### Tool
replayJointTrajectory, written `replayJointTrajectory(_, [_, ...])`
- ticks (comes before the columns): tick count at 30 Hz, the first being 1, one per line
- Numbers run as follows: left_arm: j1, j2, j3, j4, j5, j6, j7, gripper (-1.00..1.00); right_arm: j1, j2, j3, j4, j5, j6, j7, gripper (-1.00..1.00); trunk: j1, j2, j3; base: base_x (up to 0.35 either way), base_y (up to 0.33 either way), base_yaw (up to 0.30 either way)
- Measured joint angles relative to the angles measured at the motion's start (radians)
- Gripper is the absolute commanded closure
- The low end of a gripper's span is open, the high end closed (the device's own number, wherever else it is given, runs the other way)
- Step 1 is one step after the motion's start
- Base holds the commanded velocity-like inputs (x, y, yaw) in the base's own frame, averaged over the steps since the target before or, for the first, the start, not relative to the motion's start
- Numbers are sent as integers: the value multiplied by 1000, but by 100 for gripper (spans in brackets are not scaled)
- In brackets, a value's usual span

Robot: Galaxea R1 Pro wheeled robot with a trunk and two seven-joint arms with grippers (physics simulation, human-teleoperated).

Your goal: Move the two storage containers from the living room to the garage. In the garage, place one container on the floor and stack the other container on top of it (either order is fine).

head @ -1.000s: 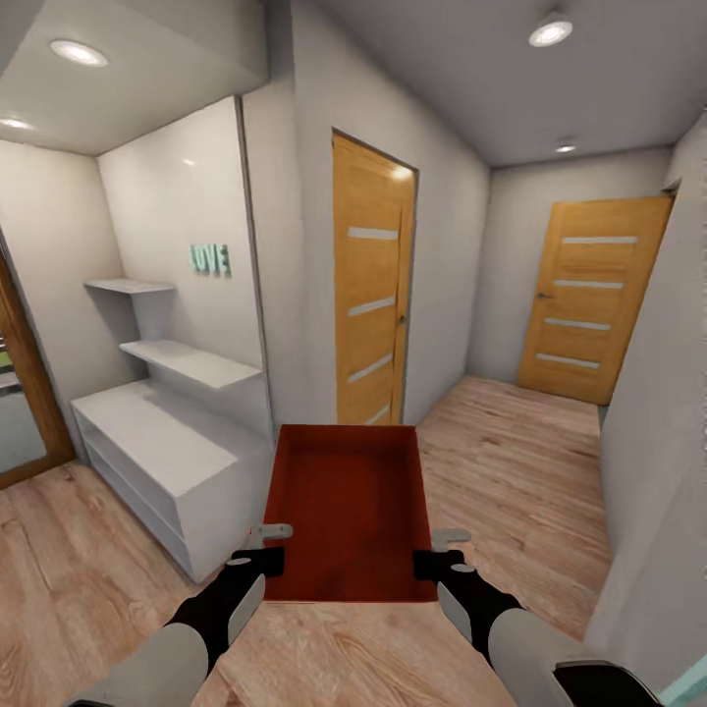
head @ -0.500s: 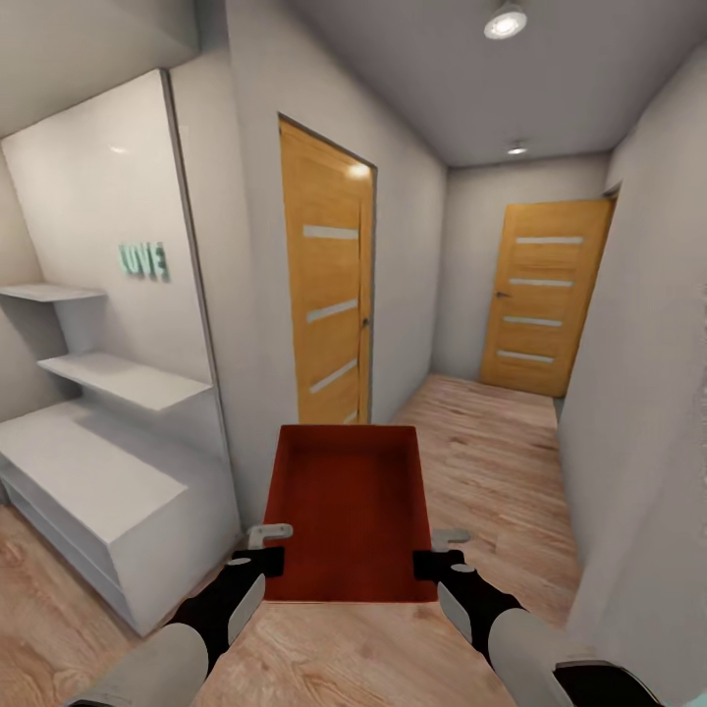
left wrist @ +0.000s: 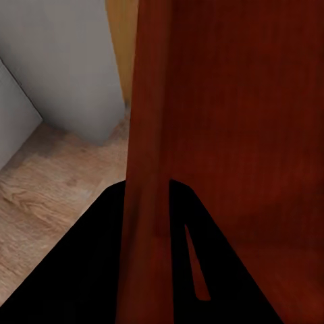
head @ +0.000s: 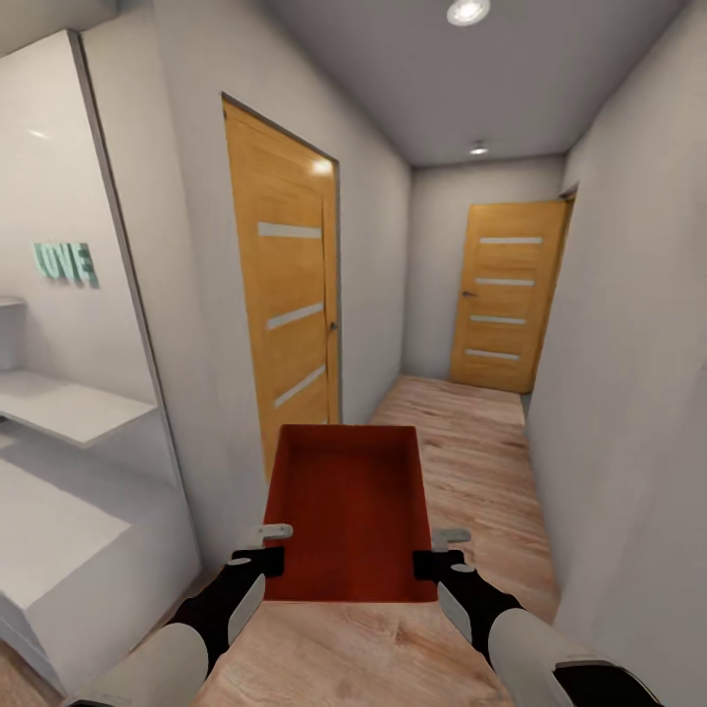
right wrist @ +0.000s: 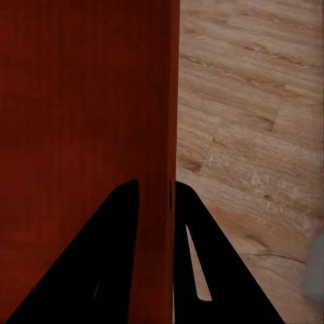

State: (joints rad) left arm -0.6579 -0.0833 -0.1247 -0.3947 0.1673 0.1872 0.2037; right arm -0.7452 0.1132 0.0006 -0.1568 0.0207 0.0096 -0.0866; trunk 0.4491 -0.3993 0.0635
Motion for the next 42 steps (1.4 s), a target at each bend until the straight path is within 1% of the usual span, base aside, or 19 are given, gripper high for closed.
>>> replayJointTrajectory(32, [0,0,0,0,0,0,0,100,0,0,0,0,0,0,0,100,0,0,0,322,0,-2])
replayJointTrajectory(36, [0,0,0,0,0,0,0,100,0,0,0,0,0,0,0,100,0,0,0,322,0,-128])
replayJointTrajectory(42, [0,0,0,0,1,0,0,100,0,0,0,0,0,0,0,100,0,0,0,322,0,-241])
